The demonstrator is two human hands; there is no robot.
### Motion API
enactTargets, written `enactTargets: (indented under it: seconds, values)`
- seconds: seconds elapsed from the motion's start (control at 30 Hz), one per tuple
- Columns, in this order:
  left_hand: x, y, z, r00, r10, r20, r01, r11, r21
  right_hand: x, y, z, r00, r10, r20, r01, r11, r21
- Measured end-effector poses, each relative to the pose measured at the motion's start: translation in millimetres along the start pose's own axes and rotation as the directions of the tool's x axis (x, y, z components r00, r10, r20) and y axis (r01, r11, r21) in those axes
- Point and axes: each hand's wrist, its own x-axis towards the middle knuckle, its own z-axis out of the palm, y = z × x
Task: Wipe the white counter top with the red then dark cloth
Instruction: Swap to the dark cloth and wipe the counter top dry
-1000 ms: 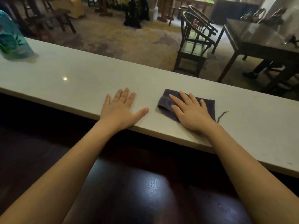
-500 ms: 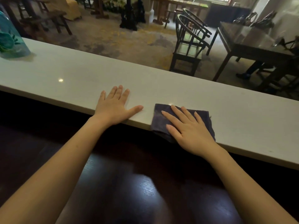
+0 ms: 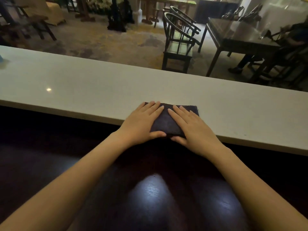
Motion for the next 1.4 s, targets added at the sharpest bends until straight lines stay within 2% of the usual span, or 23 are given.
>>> enactTargets:
  seconds: [0.3,0.6,0.83,1.07,1.4]
  values:
    - [2,55,6,1.0,-0.022,-0.013,0.023,0.998,0.055,-41,29,-11,0.998,0.041,-0.05,-0.03,0.977,0.212]
    - [30,160,18,0.994,0.111,0.004,-0.111,0.994,0.019,-141,95,-29,0.984,0.177,-0.033,-0.16,0.941,0.3]
    - [72,270,48,0.968,0.252,-0.008,-0.252,0.968,0.011,-239,168,-31,0.911,0.399,-0.102,-0.337,0.864,0.374]
    - [115,362,87,0.924,0.381,-0.03,-0.38,0.925,0.03,-317,240,-23,0.847,0.524,-0.087,-0.455,0.8,0.39]
    - [146,470,178,0.869,0.486,0.09,-0.487,0.873,-0.009,-419,319,20,0.802,0.589,0.102,-0.571,0.705,0.419]
